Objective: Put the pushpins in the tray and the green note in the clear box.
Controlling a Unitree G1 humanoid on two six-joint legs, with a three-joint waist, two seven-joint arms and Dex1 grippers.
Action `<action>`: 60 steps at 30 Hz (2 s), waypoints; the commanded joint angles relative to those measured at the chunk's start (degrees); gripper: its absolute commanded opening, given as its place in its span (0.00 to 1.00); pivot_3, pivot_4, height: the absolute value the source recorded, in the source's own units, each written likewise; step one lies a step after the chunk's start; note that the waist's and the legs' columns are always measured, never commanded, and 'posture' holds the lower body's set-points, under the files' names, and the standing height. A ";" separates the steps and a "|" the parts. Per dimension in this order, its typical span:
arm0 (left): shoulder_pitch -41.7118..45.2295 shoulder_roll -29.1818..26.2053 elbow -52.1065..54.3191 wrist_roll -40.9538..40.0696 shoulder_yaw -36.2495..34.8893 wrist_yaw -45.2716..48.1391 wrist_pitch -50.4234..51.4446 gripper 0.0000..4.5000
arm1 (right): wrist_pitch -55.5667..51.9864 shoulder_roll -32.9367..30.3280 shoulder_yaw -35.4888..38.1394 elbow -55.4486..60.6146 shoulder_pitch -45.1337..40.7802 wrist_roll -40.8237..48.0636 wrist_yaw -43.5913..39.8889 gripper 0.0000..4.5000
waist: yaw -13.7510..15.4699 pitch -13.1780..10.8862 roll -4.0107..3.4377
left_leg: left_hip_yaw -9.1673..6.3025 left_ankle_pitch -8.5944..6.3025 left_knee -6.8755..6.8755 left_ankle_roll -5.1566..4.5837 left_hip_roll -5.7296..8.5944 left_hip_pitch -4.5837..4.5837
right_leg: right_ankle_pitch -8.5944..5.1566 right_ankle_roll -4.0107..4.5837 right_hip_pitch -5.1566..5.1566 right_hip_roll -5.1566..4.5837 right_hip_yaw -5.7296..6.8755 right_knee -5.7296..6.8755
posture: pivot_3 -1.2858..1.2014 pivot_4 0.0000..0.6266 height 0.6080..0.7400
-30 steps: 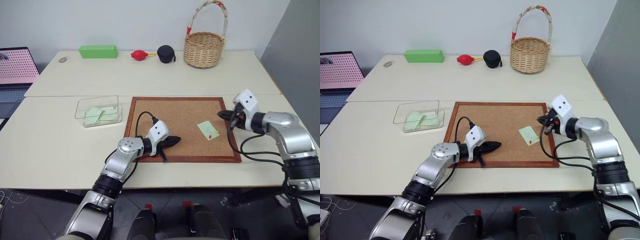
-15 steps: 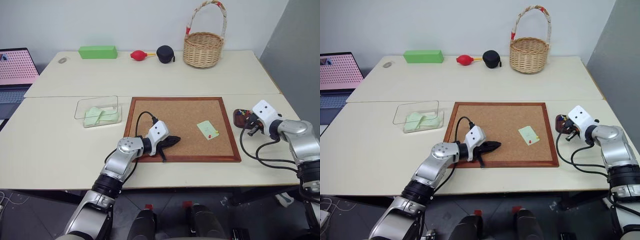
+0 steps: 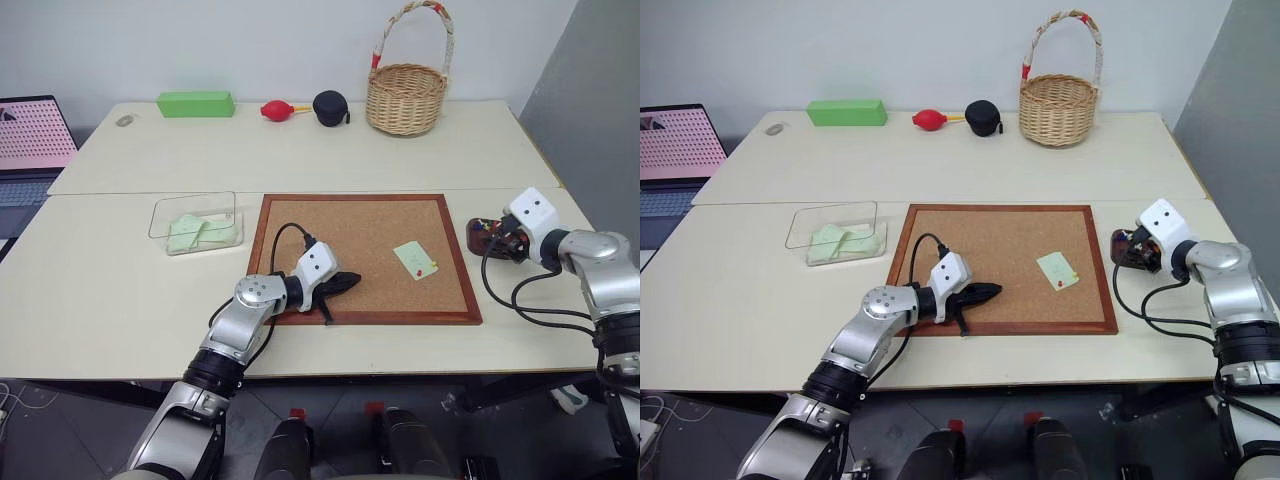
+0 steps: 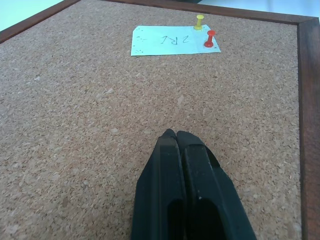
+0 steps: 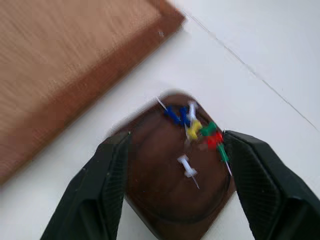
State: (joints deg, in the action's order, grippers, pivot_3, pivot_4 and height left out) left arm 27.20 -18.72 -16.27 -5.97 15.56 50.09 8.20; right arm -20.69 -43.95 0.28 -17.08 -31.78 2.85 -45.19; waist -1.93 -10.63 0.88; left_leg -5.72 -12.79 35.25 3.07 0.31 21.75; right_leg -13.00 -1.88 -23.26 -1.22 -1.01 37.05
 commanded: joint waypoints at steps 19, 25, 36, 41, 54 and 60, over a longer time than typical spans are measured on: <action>-1.94 -1.37 -2.04 2.93 1.79 0.29 1.38 0.00 | -2.78 8.49 -1.30 13.49 9.29 6.87 0.26 0.68 | -0.08 0.03 0.00 | 0.01 0.00 0.02 0.00 0.00 -0.05 | 0.01 -0.02 0.04 0.00 -0.01 0.00 | 0.52 0.24 1.00; -2.14 -1.54 -1.90 2.97 1.66 0.25 1.52 0.00 | -2.63 8.74 -1.76 12.20 8.45 6.86 -0.20 0.45 | -0.08 0.03 0.00 | 0.00 0.00 0.02 0.00 -0.01 -0.05 | 0.01 -0.02 0.04 0.01 0.00 0.00 | 0.52 0.24 1.00; -2.05 -1.61 -2.12 3.02 1.94 0.74 1.43 0.00 | -3.82 7.76 -2.00 13.67 9.38 7.63 -1.96 0.01 | -0.10 0.03 0.00 | 0.01 0.00 0.02 0.00 0.00 -0.05 | 0.01 -0.02 0.04 0.00 -0.01 0.00 | 0.52 0.24 1.00; -2.16 -1.60 -2.16 3.32 1.93 0.29 1.45 0.00 | -2.63 7.89 -0.68 15.59 9.53 8.70 -2.04 0.01 | -0.09 0.03 0.00 | 0.00 0.00 0.02 0.00 0.00 -0.04 | 0.01 -0.02 0.04 0.00 0.01 0.00 | 0.52 0.24 1.00; -2.39 -1.87 -2.59 4.20 2.39 -0.47 1.24 0.00 | -2.57 7.55 2.61 19.57 10.08 10.70 -0.70 0.01 | -0.11 0.04 0.01 | 0.02 0.00 0.02 0.00 0.00 -0.05 | 0.01 -0.02 0.05 0.00 -0.01 0.00 | 0.52 0.24 1.00; -2.55 -1.78 -2.55 4.55 2.50 -0.40 1.09 0.00 | -2.69 5.99 4.68 16.74 9.73 9.37 1.65 0.01 | -0.11 0.05 0.00 | 0.01 0.00 0.02 0.00 -0.01 -0.07 | 0.01 -0.02 0.05 0.01 -0.01 0.00 | 0.52 0.24 1.00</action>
State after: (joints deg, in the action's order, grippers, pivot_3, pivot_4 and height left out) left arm 27.08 -18.96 -15.95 -4.26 16.15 49.55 7.65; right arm -23.87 -36.30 1.97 -0.12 -21.21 12.56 -44.88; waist -2.04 -10.58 0.88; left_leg -5.71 -12.79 35.27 3.07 0.30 21.69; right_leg -12.99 -1.90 -23.21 -1.21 -1.02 37.05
